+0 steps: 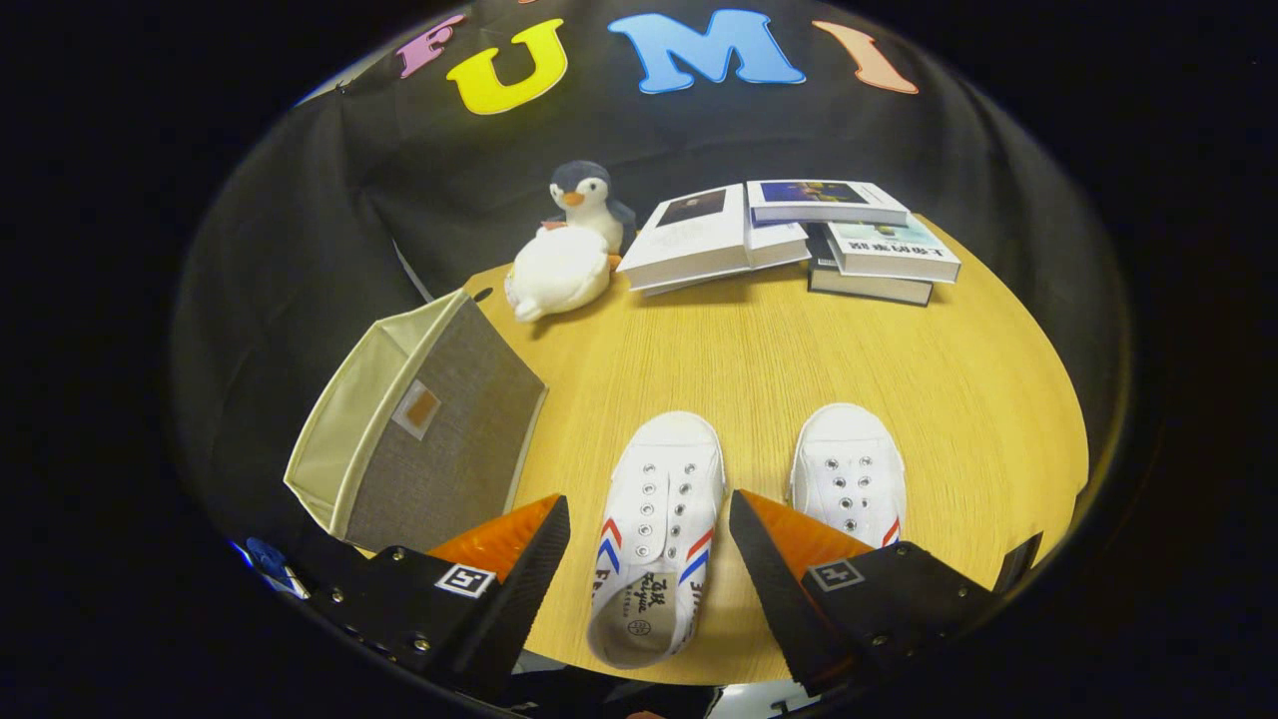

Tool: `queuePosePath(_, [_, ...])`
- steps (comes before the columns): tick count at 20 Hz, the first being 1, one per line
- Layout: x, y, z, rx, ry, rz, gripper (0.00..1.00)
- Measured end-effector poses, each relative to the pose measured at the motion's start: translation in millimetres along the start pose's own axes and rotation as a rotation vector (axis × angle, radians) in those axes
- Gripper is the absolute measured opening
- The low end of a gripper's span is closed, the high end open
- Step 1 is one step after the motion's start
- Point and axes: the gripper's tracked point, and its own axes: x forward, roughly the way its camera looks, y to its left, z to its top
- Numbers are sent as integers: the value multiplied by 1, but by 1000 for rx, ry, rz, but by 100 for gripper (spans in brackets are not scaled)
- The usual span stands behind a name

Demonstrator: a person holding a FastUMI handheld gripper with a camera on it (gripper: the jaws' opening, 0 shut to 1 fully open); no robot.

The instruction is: Open the storage box then place both shoes into the box .Put the left shoe in first, then the right shoe, with the right side of both shoes facing outward in a uniform manner.

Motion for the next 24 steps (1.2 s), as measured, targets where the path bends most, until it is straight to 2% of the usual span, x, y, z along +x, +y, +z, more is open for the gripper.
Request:
queuePosePath(10, [27, -25, -38, -1, 131, -36, 97])
queuePosePath(15, [36, -26, -48, 62, 169, -18, 90])
queuePosePath(16, [37, -26, -50, 79, 173, -17, 84])
queuePosePath(20, [42, -28, -56, 169, 196, -18, 39])
queuePosePath(22, [31, -24, -48, 247, 187, 13, 38])
queuePosePath(23, [52, -24, -58, 269, 213, 3, 9])
queuePosePath(24, [42, -22, -51, 269, 203, 3, 9])
